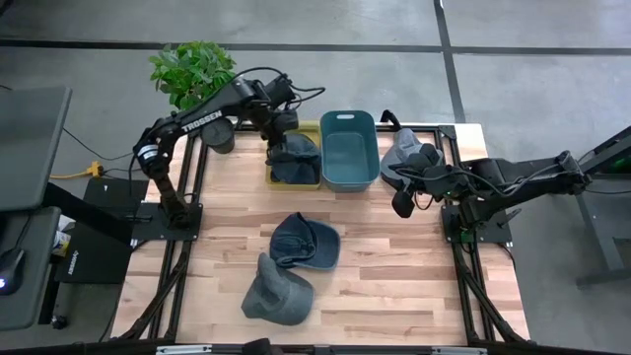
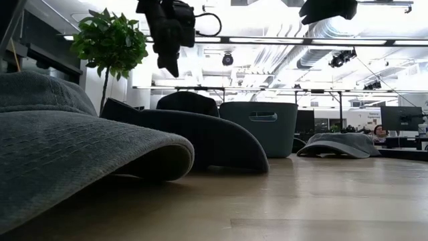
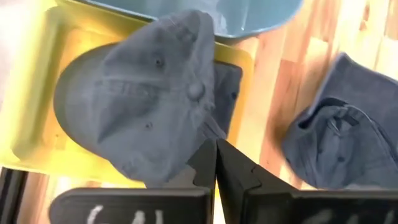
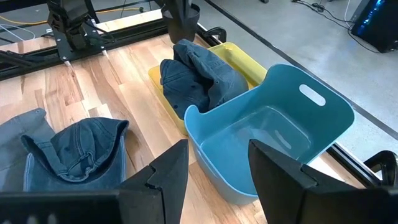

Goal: Pick & Place hat
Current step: Put the right dark blue cap into the yellow bin

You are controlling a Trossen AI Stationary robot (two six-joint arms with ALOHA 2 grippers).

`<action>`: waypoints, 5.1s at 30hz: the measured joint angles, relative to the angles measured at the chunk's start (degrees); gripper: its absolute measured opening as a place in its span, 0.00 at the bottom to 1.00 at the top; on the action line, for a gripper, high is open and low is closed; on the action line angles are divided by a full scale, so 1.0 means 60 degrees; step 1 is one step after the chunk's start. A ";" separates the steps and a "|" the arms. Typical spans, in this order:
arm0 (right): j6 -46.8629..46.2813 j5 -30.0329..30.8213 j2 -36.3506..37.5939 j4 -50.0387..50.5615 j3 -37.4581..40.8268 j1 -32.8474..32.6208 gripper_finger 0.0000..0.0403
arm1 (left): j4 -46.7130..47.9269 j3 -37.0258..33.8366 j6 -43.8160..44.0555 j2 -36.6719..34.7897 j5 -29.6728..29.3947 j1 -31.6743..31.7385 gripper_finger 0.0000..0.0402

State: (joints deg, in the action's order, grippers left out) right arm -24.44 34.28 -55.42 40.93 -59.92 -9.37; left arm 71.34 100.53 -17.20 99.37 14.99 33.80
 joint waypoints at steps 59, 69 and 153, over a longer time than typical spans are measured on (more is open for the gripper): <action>-0.0176 0.0798 0.0000 0.0168 0.0000 0.0000 0.40 | -0.8889 -0.9349 0.7968 -0.3187 -0.2441 0.0113 0.00; -0.0178 0.0762 0.0000 0.0168 0.0000 0.0001 0.40 | -0.8563 -0.8971 0.7907 -0.3368 -0.2347 0.0113 0.00; -0.0126 0.0219 0.0000 0.0368 0.0000 0.0003 0.40 | -0.5308 -0.6175 0.6894 -0.3732 -0.1764 -0.1924 0.00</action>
State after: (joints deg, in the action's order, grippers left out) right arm -25.20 35.60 -55.42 43.13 -59.92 -9.34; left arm 39.49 63.48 24.17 76.98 4.40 22.26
